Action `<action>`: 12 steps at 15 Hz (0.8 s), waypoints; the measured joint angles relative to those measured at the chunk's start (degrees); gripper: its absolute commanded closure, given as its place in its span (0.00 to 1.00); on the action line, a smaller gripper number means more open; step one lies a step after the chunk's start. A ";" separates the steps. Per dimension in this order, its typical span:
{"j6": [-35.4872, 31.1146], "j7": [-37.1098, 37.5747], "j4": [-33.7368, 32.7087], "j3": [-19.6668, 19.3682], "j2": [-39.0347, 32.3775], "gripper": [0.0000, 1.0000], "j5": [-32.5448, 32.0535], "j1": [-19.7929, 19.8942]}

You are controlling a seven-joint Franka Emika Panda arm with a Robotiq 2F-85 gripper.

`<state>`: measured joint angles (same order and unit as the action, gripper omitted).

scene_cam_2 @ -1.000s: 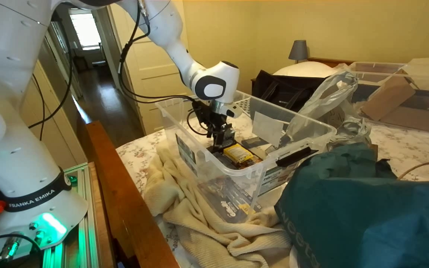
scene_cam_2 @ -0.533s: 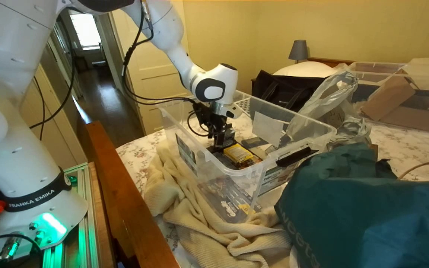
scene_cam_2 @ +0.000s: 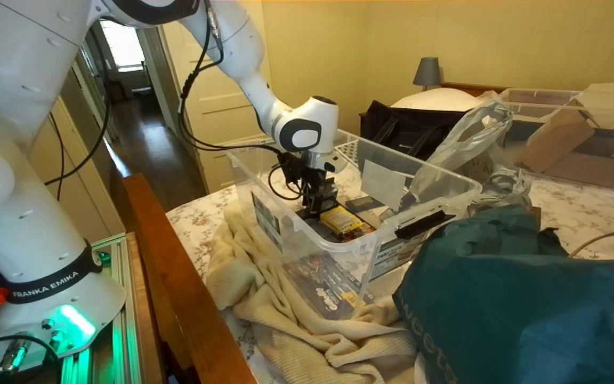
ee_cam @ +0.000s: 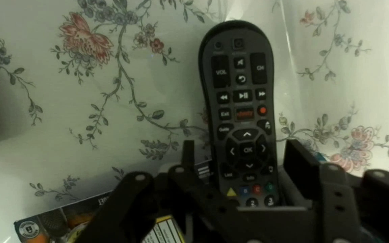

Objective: Take an item out of the plastic container

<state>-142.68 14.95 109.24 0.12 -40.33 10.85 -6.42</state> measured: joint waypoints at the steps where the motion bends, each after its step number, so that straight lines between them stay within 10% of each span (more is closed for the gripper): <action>1: -0.33 0.32 0.00 -0.18 -0.10 0.68 -0.02 -0.20; 12: -1.40 4.40 0.04 -2.07 0.52 0.81 -0.69 -2.04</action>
<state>-144.07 19.35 109.28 -1.95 -39.82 10.16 -8.47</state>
